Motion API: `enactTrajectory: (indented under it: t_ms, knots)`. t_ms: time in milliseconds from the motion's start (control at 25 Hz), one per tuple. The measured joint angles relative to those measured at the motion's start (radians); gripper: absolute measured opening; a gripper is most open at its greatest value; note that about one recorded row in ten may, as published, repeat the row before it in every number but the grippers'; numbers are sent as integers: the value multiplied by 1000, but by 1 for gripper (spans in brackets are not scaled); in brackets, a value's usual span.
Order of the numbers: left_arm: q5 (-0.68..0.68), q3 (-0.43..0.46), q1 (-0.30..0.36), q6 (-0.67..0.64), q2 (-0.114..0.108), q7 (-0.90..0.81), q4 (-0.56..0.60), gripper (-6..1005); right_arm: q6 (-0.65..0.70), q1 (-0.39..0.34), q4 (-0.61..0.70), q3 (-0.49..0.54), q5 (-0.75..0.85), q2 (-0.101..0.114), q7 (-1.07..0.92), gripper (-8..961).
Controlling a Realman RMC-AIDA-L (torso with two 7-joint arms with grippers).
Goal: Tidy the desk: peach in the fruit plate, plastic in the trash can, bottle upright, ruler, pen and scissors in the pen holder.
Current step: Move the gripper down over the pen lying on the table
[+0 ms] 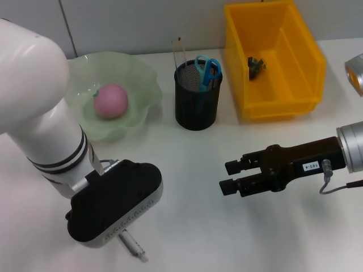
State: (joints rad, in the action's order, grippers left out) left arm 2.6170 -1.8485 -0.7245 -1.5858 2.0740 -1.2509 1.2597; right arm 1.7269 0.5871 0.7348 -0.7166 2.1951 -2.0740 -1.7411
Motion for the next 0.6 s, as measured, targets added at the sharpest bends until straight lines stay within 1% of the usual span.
enactTrajectory:
  t_ms: [40, 240, 440, 600]
  knots:
    - [1, -1, -3, 0, 0, 0, -3, 612, 0, 1, 0, -2, 0, 0, 0, 702]
    - [3, -8, -10, 2, 2, 3, -16, 613, 0, 6, 0, -3, 0, 0, 0, 702]
    - [2, -21, -18, 14, 2, 2, -34, 574, 0, 7, 1, -3, 0, 0, 0, 702]
    - [3, -29, -23, 27, 2, -1, -46, 513, 0, 7, 2, -3, 0, 0, 0, 702]
